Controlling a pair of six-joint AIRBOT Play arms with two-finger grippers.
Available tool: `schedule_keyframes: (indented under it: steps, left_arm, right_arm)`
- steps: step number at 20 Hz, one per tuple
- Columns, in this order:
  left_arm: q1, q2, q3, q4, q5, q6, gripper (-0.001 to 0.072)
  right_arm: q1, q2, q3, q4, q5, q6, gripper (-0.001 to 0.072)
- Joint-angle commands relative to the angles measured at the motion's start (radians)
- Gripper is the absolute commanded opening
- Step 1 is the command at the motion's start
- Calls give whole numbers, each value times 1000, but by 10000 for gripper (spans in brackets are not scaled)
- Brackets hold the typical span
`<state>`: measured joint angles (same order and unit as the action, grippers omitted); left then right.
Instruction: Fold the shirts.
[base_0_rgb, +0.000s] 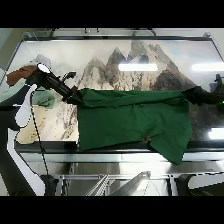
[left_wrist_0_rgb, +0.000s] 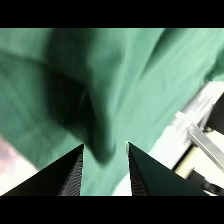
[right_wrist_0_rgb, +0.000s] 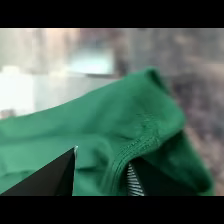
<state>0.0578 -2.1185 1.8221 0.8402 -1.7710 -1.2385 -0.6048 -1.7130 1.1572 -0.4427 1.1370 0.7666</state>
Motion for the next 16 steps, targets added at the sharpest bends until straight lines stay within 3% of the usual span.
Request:
schedule_keyframes:
  steps: [1,4,7,9,13,16]
  left_arm:
    - [57,45,14,-2,-70,-64,287]
    - [132,217,-149,-2,50,-50,286]
    - [171,412,-450,-1,105,16,287]
    - [186,510,-648,1,159,26,287]
    - [198,621,-914,6,341,45,287]
    - [186,638,-1017,5,408,53,287]
  right_arm:
    - [-51,73,35,-110,123,62,352]
    - [-103,167,6,-418,223,159,352]
    - [-142,257,-135,-684,260,220,353]
    - [-177,296,-235,-743,260,261,417]
    - [-206,312,-370,-749,243,292,418]
    - [-201,311,-459,-656,145,272,418]
